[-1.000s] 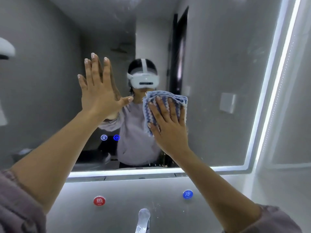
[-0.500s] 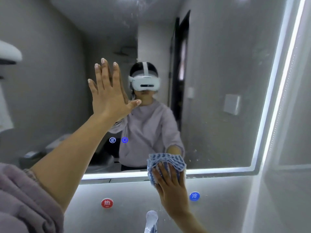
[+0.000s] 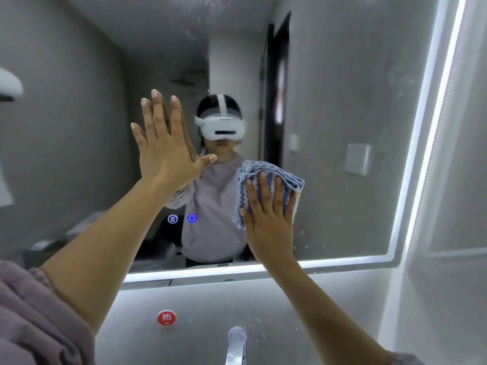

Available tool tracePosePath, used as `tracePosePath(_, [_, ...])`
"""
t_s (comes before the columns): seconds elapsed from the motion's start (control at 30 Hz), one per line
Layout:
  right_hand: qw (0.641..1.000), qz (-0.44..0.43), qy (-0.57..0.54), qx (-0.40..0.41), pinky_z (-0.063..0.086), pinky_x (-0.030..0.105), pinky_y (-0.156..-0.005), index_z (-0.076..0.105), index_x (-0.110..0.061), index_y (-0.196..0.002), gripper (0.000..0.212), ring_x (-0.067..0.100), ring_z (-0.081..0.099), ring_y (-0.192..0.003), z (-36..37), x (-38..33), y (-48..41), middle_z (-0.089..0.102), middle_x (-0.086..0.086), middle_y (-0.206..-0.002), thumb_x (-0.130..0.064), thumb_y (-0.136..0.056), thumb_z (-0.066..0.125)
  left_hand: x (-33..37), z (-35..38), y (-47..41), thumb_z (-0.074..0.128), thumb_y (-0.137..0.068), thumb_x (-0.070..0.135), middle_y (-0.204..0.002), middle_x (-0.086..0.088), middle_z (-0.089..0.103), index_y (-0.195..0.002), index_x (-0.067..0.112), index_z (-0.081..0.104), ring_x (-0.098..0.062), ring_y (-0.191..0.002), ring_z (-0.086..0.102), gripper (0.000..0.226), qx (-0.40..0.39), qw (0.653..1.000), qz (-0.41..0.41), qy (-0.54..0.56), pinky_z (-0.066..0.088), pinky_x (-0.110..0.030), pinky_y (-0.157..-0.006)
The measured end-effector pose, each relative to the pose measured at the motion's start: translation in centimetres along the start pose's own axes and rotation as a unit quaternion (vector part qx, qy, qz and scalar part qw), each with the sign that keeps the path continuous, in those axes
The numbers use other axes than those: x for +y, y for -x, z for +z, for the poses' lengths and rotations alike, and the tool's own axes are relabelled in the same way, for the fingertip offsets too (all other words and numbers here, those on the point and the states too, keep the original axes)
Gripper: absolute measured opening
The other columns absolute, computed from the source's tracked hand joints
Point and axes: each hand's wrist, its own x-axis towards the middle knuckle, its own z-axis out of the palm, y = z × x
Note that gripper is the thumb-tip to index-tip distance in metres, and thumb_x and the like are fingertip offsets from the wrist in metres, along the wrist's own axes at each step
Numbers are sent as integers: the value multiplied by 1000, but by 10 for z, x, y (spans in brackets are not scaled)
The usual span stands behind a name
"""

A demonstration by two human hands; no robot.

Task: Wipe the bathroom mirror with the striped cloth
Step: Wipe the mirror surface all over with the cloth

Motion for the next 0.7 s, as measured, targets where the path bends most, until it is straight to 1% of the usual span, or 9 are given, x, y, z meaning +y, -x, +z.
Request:
tracePosePath(0.07, [1000,-3,-9,-9,16,62,-113,11,-20,-153,56,34,13,-146,13,-4,20,13,7,-160,-42,-103,21,0,1,0,54,-70,73,-154,-15,-22,-146,13,-17,-32,-142,-21,120,4,1000,0,1,-3,-56,-113])
tracePosePath(0.13, [999,-30,-15,-22,16,62,-113,10,-22,-153,58,33,14,-146,28,-10,53,11,6,-161,-43,-101,27,-1,2,0,54,-70,72,-154,-16,-21,-146,13,-17,-32,-142,-20,120,7,1000,3,2,-2,-56,-113])
tracePosePath(0.27, [995,-78,-34,-54,20,57,-110,12,-29,-152,64,21,3,-148,45,-16,118,0,-4,-162,-40,-95,39,-2,3,-1,56,-69,71,-154,-16,-21,-146,12,-16,-33,-142,-19,120,13,1000,4,3,-2,-57,-113])
tracePosePath(0.4, [992,-108,-21,-64,4,49,-119,13,-29,-152,63,19,6,-148,32,-6,113,3,-8,-161,-35,-96,39,-2,4,0,58,-69,70,-155,-16,-19,-147,12,-14,-33,-142,-18,121,15,1000,4,3,-1,-58,-112])
tracePosePath(0.43, [991,-115,-21,-64,3,48,-119,14,-29,-152,62,18,7,-148,29,-2,111,3,-9,-161,-34,-96,38,-1,4,0,58,-69,70,-155,-17,-19,-147,12,-14,-33,-142,-18,121,14,1000,3,3,-1,-58,-112])
tracePosePath(0.5, [993,-96,-24,-66,9,50,-118,16,-29,-152,59,18,8,-148,26,8,110,4,-9,-161,-33,-97,37,-1,2,-1,57,-69,70,-155,-17,-18,-147,12,-13,-33,-142,-18,121,11,1000,2,3,-1,-58,-113])
tracePosePath(0.57, [997,-40,-32,-55,15,53,-116,13,-27,-153,57,22,9,-148,25,23,108,4,-6,-161,-35,-100,31,0,1,-2,57,-69,70,-155,-17,-19,-147,12,-14,-33,-142,-18,121,10,1000,0,2,0,-58,-113])
tracePosePath(0.63, [999,4,-30,-40,13,56,-115,9,-21,-154,58,27,8,-148,22,33,103,2,-2,-162,-31,-100,29,0,1,-1,57,-69,70,-155,-17,-20,-146,12,-15,-33,-142,-19,121,7,1000,-1,1,-1,-58,-112])
tracePosePath(0.7, [998,40,-32,-33,11,58,-116,11,-15,-153,63,32,8,-147,19,29,98,1,3,-162,-23,-96,36,1,0,0,58,-69,70,-155,-16,-20,-146,12,-15,-32,-142,-20,121,2,1000,-1,3,-1,-58,-112])
